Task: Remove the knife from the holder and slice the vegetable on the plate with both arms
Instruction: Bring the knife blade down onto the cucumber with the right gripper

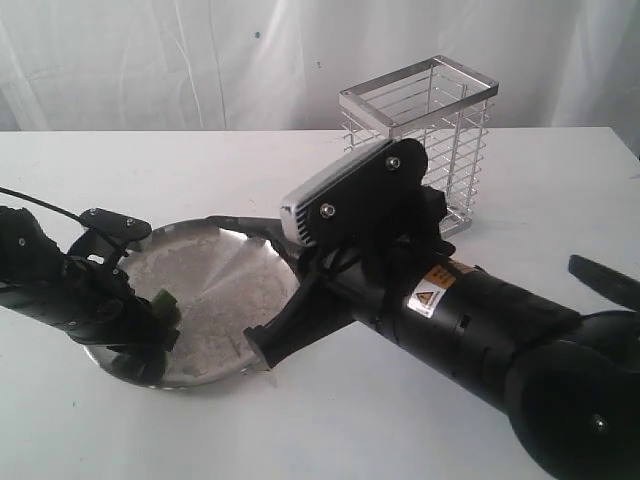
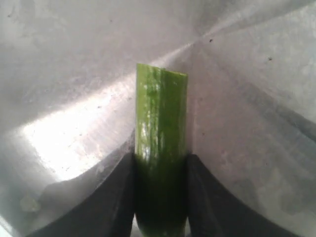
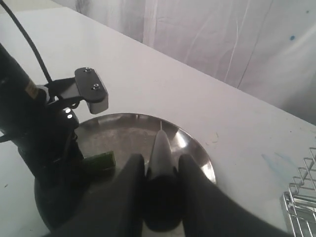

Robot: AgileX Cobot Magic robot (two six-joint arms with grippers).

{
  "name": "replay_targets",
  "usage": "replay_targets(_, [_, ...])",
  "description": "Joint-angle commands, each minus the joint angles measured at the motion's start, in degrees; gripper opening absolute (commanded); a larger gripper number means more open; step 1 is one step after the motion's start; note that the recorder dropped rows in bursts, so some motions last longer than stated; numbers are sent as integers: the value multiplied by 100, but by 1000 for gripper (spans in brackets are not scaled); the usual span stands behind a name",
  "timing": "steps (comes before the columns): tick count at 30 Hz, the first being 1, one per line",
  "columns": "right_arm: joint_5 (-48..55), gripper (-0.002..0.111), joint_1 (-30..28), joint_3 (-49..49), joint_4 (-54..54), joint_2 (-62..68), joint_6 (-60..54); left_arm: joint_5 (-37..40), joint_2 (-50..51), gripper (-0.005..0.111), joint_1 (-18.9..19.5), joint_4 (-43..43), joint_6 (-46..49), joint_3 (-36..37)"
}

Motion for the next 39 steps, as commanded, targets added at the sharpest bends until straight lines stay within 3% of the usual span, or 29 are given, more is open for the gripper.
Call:
replay_targets(1, [-331, 0, -18, -4, -93, 111, -65, -154, 131, 30, 2, -57, -142, 45])
replay_targets(7, [-341, 0, -18, -4, -835, 251, 9, 118, 7, 37, 2, -57, -142, 45])
replay_targets(13, [-341, 0, -18, -4, -1044, 287, 30, 404, -923, 50, 2, 38, -90, 45])
replay_targets(25, [-203, 0, -18, -13, -1588, 502, 220, 800, -1871, 50, 14, 170, -90, 45])
replay_targets(39, [-650, 0, -18, -133, -2470, 1017, 1271, 811, -1944, 50, 14, 427, -137, 45])
